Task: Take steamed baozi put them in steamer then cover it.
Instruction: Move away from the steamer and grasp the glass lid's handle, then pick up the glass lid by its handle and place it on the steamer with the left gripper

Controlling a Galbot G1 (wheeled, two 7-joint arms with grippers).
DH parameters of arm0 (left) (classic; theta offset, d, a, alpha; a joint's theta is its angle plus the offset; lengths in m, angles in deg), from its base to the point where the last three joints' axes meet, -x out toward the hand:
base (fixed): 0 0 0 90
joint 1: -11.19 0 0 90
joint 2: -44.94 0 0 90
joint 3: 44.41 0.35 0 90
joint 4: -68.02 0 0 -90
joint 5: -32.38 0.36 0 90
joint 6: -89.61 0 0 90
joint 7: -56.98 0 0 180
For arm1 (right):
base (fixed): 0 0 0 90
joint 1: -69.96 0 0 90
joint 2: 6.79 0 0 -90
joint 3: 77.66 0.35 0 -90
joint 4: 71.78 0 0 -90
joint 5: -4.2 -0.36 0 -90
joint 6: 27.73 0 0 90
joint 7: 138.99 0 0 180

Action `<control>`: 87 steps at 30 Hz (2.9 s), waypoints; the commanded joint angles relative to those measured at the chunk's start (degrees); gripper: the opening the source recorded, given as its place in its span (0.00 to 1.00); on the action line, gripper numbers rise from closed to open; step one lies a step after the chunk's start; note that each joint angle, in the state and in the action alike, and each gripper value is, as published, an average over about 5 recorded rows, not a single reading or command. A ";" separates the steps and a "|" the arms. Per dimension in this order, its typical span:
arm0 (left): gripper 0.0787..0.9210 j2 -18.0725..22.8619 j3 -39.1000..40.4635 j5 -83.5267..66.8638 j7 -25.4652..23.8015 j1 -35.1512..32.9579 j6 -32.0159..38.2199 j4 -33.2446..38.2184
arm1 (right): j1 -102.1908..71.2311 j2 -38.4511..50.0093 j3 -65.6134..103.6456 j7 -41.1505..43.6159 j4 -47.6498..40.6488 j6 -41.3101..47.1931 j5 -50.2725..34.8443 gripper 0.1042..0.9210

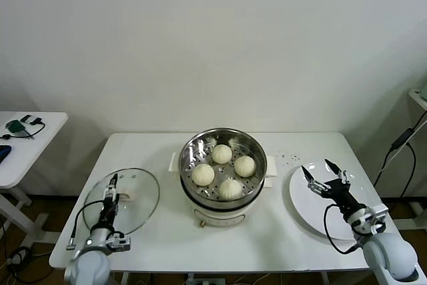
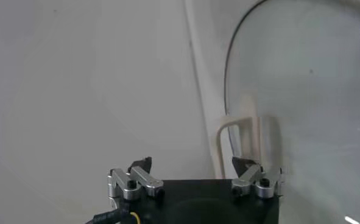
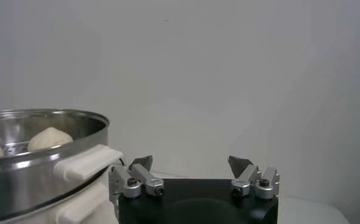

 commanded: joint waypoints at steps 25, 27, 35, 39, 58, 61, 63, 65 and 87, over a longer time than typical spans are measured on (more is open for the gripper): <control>0.27 -2.27 0.72 -8.60 1.98 2.44 2.76 -3.49 | 0.48 -1.07 0.78 2.60 -2.98 -2.52 4.81 0.88; 0.20 -2.59 0.74 -9.67 1.54 1.71 2.64 -1.77 | 0.56 -1.04 0.84 2.60 -3.15 -2.59 4.83 0.88; 0.08 -5.11 0.55 -14.13 -0.73 -3.46 1.02 11.07 | 1.34 -0.82 1.09 2.62 -3.97 -2.95 4.74 0.88; 0.08 -6.80 0.56 -16.50 -1.67 -8.11 -4.00 19.82 | 2.01 -0.72 0.94 2.61 -4.65 -3.07 4.87 0.88; 0.08 -27.41 21.75 -19.55 -6.64 -7.49 -35.67 44.47 | 6.49 0.62 -2.02 2.54 -9.13 -3.99 6.23 0.88; 0.08 -29.08 31.16 -19.84 -10.44 -0.47 -40.68 44.19 | 7.07 0.50 -2.27 2.60 -9.67 -4.15 6.61 0.88; 0.08 -28.29 37.08 -19.69 -14.03 4.37 -44.13 43.59 | 7.45 0.30 -2.39 2.62 -10.07 -4.28 6.86 0.88; 0.08 -26.45 41.92 -18.97 -17.83 8.93 -46.81 42.76 | 7.70 0.09 -2.46 2.64 -10.39 -4.44 7.09 0.88; 0.08 4.99 55.35 -1.68 -26.62 21.30 -48.28 19.93 | 7.02 -1.03 -0.05 3.40 -13.32 -7.25 8.83 0.88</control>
